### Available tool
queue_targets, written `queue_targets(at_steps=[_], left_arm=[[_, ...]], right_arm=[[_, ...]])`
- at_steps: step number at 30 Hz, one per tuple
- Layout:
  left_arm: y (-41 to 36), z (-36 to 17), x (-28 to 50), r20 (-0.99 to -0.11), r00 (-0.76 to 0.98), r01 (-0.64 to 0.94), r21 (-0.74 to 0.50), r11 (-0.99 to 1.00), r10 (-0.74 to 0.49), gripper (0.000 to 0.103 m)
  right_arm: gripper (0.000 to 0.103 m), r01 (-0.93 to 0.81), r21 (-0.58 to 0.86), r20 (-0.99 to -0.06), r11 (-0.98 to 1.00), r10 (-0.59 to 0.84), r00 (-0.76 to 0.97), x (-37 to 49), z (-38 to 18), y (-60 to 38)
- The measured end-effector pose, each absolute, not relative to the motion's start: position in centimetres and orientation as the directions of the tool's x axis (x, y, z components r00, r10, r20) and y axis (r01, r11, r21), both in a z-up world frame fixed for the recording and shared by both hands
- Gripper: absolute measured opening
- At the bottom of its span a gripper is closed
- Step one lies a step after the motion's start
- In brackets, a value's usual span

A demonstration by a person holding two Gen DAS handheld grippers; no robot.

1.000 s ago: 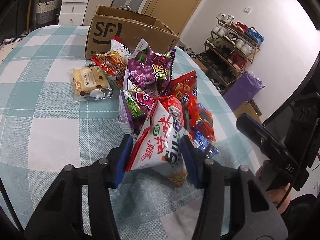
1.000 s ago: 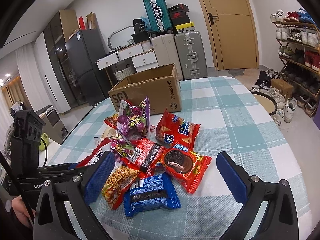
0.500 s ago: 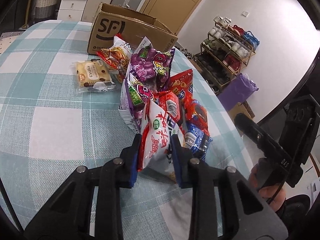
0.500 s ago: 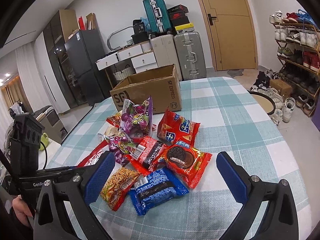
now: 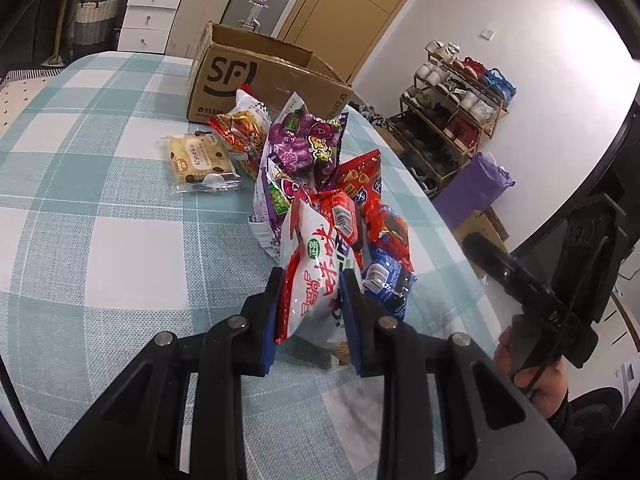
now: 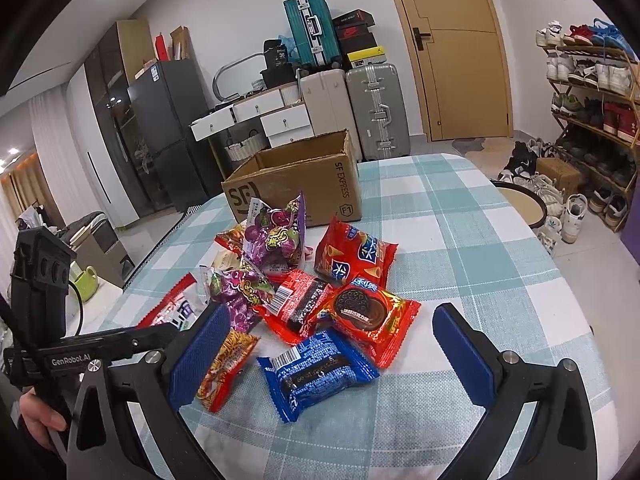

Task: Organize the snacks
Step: 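Lift the noodle bag with the left gripper while the right gripper approaches the blue cookie pack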

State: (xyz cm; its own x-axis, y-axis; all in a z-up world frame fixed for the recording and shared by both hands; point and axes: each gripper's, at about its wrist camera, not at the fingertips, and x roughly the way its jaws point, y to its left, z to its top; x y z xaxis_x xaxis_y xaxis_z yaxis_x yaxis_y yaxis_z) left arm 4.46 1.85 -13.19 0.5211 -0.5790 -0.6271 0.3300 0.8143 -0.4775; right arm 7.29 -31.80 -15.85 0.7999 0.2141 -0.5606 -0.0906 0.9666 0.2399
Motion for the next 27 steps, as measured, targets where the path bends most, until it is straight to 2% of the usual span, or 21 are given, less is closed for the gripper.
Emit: queue_targets(at_steps=[9,27], left_arm=[[4.1,-10.6,3.4,-0.583,0.586,0.321,-0.472,0.821,-0.564,0.024],[5.3,-7.5,1.2,-0.552,0.633,0.328,-0.444,0.834,-0.543,0.024]], right_arm=[[0.103,-0.093,0.317,-0.599,0.944,0.275,0.752,6.6,-17.5,-31.7],[0.103,-0.110,0.331,-0.662,0.937,0.314,0.681,7.8,-19.5,-31.0]])
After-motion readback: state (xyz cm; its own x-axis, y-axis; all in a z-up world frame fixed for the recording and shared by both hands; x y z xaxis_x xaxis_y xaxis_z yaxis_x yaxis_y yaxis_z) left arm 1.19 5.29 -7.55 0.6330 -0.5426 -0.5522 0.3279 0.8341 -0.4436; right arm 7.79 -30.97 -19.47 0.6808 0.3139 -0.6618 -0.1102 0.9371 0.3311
